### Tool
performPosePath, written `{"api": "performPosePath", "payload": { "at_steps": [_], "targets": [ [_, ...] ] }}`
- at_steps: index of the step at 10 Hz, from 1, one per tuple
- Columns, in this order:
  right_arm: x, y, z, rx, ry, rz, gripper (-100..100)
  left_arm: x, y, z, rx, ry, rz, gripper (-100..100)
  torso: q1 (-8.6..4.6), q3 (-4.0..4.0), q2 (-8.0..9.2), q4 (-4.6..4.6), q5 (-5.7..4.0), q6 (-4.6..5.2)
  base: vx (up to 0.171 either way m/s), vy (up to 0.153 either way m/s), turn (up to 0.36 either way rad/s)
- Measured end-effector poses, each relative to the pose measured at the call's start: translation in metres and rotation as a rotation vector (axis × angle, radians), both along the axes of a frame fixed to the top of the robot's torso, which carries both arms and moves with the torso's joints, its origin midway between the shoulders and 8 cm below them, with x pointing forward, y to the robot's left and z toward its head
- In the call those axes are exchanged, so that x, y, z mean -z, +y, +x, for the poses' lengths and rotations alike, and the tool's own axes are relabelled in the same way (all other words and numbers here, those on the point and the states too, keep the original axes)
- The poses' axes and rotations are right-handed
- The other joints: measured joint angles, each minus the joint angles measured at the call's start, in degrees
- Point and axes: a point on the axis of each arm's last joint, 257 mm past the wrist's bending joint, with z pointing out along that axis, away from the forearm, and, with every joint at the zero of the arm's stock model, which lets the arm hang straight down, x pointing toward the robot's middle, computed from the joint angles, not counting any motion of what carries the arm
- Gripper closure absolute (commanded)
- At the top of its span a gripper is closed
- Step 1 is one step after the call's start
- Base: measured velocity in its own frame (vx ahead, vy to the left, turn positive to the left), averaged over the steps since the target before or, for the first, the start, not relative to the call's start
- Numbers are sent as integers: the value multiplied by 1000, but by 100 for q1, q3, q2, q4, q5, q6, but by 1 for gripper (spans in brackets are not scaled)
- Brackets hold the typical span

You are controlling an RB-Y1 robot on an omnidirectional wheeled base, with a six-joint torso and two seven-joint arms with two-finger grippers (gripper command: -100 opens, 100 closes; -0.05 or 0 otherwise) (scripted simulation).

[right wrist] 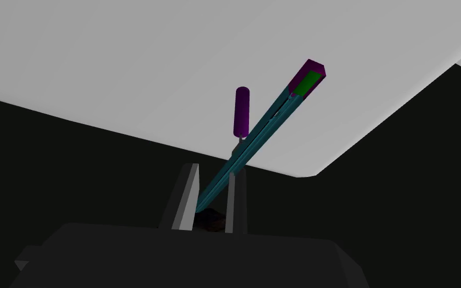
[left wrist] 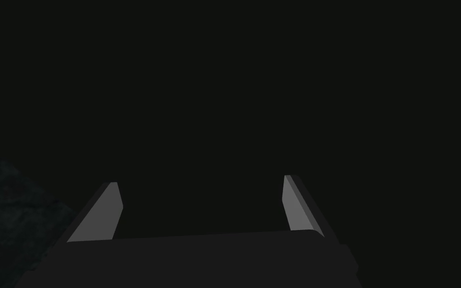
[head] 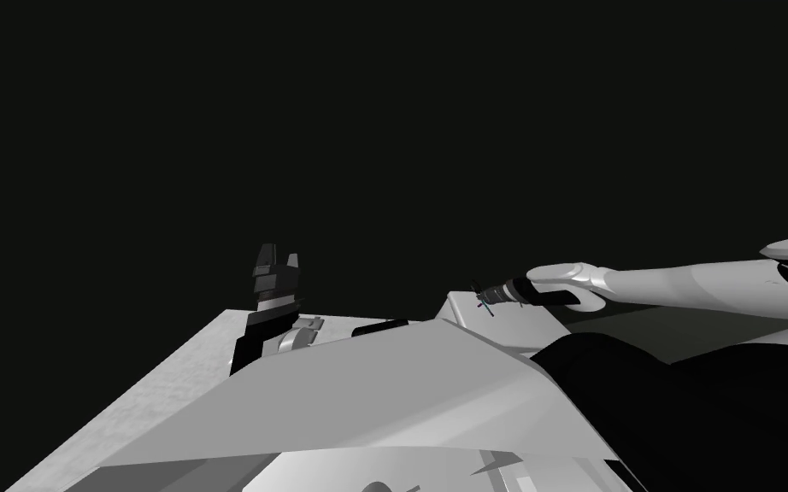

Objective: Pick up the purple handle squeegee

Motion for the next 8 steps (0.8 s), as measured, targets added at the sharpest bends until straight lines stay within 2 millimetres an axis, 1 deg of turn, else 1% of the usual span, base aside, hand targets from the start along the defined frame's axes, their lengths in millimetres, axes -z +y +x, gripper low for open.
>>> {"api": "performPosePath", "payload": {
  "at_steps": [2, 3, 4, 6, 8],
  "targets": [
    [0, 1, -1, 2, 2, 3, 100, 0, 0, 0, 0, 0, 0, 0, -9, -2, -4, 1, 0, -5, 0, 0, 0],
    [1, 1, -1, 2, 2, 3, 0, 0, 0, 0, 0, 0, 0, 0, -10, -2, -5, 0, 0, -6, 0, 0, 0],
    [1, 1, -1, 3, 2, 3, 100, 0, 0, 0, 0, 0, 0, 0, -10, -3, -6, 0, 0, -6, -22, -14, -82],
    [-11, 6, 8, -12, 0, 4, 100, 0, 0, 0, 0, 0, 0, 0, -18, 7, 10, 5, 3, -5, -40, -36, -66],
    [-14, 9, 15, -22, 2, 5, 100, 0, 0, 0, 0, 0, 0, 0, -17, 4, 4, 3, 0, -8, -9, -14, -13]
  ]
}}
